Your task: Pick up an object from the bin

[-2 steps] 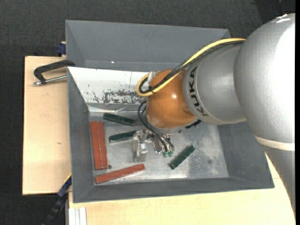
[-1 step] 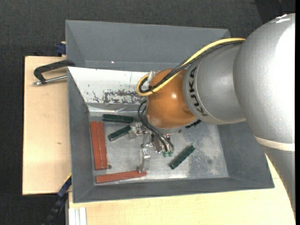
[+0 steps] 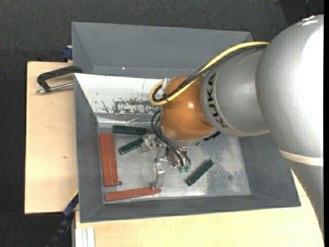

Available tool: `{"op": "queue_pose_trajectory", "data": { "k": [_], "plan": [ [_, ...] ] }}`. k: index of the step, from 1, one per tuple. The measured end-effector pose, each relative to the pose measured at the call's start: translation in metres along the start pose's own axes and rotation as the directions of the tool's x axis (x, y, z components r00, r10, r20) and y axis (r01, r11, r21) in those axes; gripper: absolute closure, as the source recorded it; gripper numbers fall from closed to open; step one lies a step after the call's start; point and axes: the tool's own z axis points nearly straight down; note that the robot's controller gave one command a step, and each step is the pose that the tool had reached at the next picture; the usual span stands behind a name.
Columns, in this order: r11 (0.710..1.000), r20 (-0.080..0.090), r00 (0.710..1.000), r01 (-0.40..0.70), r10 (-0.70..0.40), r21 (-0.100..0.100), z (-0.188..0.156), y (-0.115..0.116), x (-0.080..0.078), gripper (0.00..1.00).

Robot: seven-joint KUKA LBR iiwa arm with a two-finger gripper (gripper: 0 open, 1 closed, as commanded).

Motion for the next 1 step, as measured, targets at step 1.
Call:
{"op": "queue_pose_trajectory", "data": {
  "k": [1],
  "plan": [
    [0.999, 0.001, 0.999, -0.040, 0.040, 0.000, -0.0165, 0.0212, -0.0421, 0.00]
  ]
}}
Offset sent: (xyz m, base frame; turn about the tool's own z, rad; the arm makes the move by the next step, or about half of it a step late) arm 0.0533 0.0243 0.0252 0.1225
